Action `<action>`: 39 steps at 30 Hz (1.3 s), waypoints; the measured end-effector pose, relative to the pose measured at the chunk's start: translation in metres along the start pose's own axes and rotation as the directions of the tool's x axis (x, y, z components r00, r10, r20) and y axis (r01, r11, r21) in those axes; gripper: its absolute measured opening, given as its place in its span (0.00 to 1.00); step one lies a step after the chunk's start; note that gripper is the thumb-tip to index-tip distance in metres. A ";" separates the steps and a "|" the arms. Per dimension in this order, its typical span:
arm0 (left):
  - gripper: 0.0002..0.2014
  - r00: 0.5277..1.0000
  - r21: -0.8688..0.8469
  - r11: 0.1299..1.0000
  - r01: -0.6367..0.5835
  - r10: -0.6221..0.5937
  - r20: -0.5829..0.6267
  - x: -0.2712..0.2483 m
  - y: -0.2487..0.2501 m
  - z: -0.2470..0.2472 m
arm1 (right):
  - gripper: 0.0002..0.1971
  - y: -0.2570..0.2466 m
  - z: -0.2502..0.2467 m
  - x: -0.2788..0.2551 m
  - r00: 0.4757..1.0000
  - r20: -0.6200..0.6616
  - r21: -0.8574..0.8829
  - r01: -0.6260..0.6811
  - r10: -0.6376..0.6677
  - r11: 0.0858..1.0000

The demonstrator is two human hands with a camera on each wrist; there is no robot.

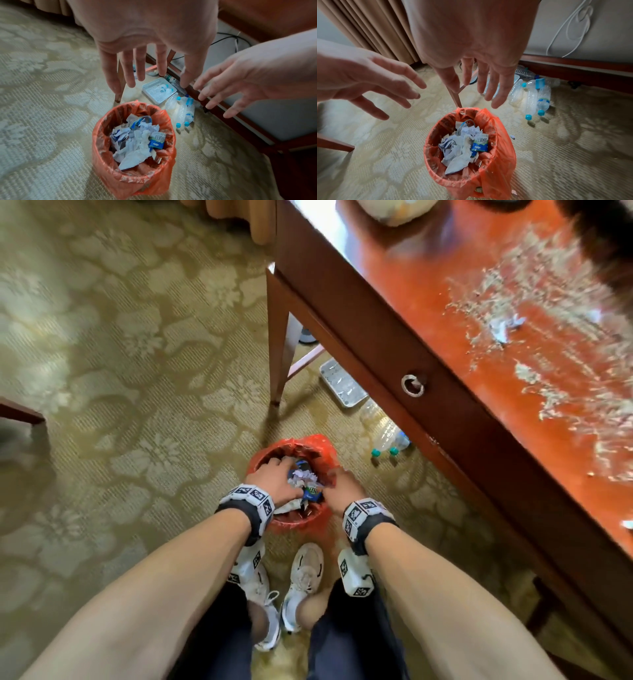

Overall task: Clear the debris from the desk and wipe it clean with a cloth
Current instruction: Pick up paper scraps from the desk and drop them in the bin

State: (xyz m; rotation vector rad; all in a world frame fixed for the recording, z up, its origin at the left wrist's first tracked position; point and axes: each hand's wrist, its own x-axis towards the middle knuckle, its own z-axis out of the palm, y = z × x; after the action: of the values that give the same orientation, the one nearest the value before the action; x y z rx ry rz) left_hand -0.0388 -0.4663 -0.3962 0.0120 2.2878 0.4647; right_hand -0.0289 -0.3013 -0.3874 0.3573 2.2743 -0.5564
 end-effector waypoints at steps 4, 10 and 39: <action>0.31 0.998 0.020 0.999 -0.040 0.041 -0.043 -0.065 0.024 -0.046 | 0.17 -0.010 -0.043 -0.071 0.998 -0.063 -0.009 0.010 -0.010 1.000; 0.24 0.991 0.062 0.995 -0.077 0.083 -0.104 -0.158 0.059 -0.108 | 0.17 -0.030 -0.099 -0.172 0.988 -0.155 0.009 -0.003 0.004 1.000; 0.24 0.905 0.399 0.839 -0.371 0.423 -0.046 -0.200 0.348 -0.135 | 0.13 0.184 -0.277 -0.275 0.902 -0.387 0.179 -0.131 0.192 0.975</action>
State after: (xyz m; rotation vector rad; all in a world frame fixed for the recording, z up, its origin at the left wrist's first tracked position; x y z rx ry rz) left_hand -0.0435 -0.2157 -0.0544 0.6865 2.4776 0.2201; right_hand 0.0638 -0.0290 -0.0655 0.7930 2.5673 -0.6112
